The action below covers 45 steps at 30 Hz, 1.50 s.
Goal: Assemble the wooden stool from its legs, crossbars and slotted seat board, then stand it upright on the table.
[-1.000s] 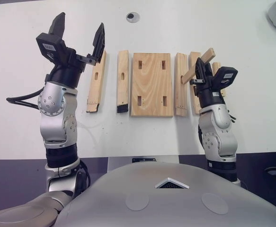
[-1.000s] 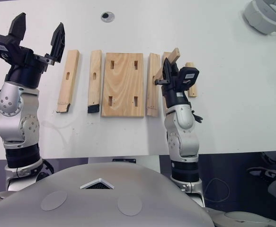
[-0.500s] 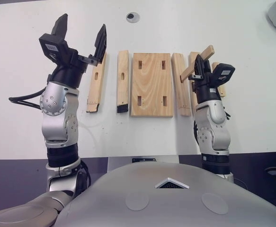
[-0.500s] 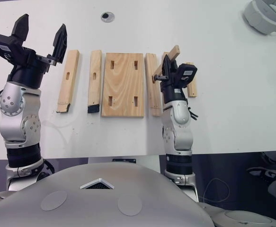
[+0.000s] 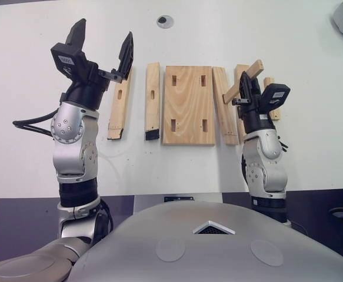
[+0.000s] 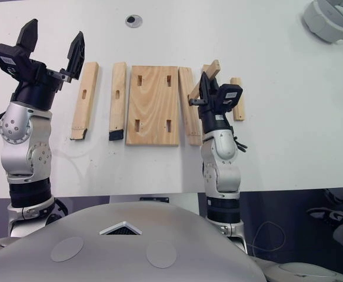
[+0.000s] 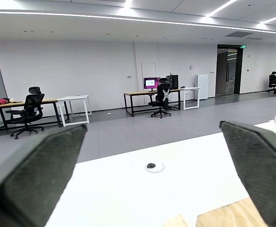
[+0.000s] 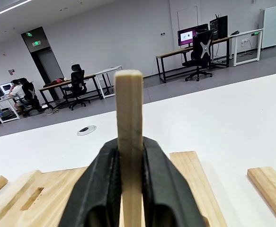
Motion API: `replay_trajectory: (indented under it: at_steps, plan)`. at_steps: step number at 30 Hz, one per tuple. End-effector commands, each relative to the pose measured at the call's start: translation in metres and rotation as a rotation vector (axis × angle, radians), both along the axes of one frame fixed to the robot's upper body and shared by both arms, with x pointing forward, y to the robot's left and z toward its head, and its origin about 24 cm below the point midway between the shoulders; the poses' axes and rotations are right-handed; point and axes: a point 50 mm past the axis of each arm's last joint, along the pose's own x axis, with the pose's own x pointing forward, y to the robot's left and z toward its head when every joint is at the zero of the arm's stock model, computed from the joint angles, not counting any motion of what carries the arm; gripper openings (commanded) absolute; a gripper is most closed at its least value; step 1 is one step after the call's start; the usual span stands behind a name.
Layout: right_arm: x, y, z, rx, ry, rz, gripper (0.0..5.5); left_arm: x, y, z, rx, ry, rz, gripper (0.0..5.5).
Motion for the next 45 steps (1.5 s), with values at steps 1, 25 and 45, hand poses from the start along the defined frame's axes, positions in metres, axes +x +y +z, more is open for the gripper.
replay_trajectory:
  at_steps: [1,25,45]
  plan:
    - [0.001,0.0,-0.006,0.032,0.04,-0.007,0.42,0.001,-0.001,-0.001,0.016,0.002,-0.006,5.18]
    - [0.002,-0.002,-0.007,0.031,0.024,-0.029,0.42,0.001,-0.007,-0.002,0.046,0.001,-0.033,5.18]
    - [0.009,-0.008,-0.013,-0.35,-0.024,-0.037,0.42,0.001,-0.009,-0.003,0.061,-0.007,-0.029,5.18]
